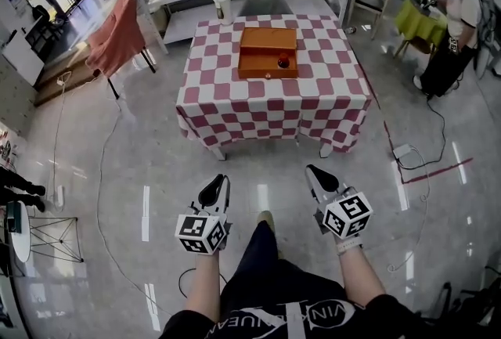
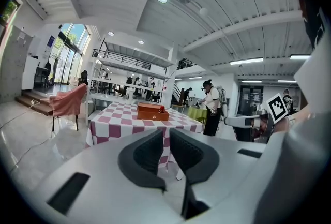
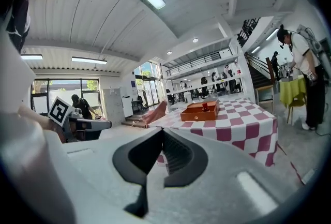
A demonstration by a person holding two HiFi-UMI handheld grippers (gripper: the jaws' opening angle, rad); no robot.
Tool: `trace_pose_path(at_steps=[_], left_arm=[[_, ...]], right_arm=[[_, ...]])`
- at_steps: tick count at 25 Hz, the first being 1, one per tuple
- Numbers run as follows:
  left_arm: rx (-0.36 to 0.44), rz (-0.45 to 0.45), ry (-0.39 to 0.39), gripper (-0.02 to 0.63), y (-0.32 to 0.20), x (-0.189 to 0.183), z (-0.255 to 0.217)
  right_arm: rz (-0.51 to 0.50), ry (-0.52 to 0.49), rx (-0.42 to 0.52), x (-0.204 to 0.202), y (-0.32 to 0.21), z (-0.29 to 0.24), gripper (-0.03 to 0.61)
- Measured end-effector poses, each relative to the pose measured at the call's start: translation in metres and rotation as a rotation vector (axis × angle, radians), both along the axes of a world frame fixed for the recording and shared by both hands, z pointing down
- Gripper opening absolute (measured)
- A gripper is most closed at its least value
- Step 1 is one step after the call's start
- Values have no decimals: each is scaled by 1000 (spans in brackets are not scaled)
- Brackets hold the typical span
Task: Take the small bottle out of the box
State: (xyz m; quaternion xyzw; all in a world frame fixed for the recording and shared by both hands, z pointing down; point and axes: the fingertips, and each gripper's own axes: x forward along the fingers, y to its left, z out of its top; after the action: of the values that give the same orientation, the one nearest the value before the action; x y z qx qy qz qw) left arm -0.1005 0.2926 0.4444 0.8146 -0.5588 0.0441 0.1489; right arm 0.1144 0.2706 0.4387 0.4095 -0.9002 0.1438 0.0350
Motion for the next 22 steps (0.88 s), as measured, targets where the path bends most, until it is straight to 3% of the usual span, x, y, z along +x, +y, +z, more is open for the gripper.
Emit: trace_pose_path(at_steps=[14,22], left_arm=[[-20,26,40,40,-82,14,1],[-30,83,29,40,-137,24,4]], right_arm=[[50,-7,-27,19,-69,-1,6],[91,-12,-48,24,-113,5,6]])
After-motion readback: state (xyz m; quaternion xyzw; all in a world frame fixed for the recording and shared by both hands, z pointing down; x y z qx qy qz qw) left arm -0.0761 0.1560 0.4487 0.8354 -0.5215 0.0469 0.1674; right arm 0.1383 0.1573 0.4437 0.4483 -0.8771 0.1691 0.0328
